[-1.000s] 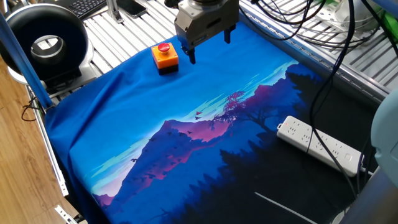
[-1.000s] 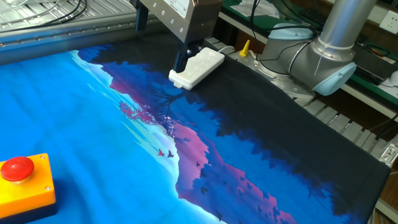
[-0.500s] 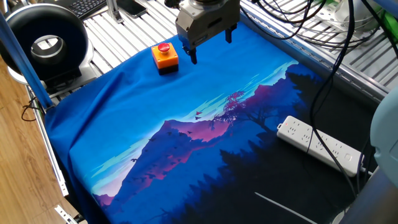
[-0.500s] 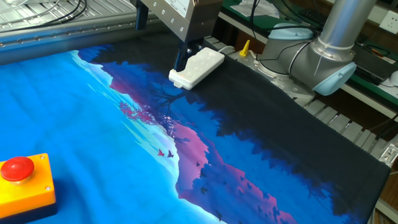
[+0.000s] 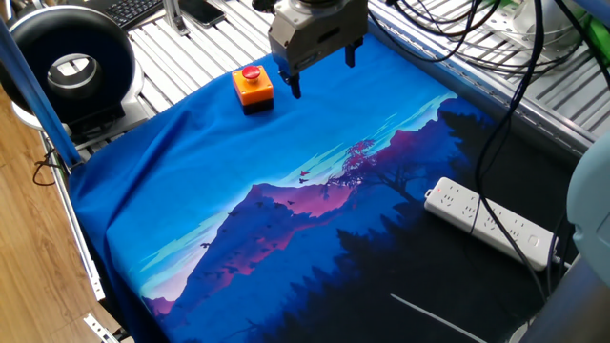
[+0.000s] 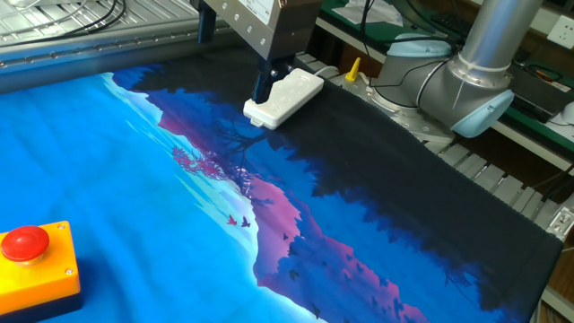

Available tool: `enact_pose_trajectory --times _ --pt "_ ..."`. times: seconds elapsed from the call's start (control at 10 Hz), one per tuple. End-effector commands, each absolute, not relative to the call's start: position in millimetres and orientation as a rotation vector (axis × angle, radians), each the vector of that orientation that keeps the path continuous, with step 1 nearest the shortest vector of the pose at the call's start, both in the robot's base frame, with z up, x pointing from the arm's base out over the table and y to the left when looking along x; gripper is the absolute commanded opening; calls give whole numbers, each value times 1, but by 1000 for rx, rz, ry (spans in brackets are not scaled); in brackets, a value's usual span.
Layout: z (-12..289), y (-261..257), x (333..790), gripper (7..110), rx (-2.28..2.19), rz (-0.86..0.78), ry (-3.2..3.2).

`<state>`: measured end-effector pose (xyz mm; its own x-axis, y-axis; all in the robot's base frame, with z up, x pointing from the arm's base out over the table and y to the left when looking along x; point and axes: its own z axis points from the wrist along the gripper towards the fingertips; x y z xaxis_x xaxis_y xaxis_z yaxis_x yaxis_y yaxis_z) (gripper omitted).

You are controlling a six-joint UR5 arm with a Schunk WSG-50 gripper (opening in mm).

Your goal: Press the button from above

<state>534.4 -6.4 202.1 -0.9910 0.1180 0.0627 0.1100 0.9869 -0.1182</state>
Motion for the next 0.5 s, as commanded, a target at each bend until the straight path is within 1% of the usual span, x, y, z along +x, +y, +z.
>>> enact_pose_trajectory --times 0.0,0.4 --pt "203 -3 534 7 -184 153 -3063" --pt "207 1 522 7 -226 134 -3016"
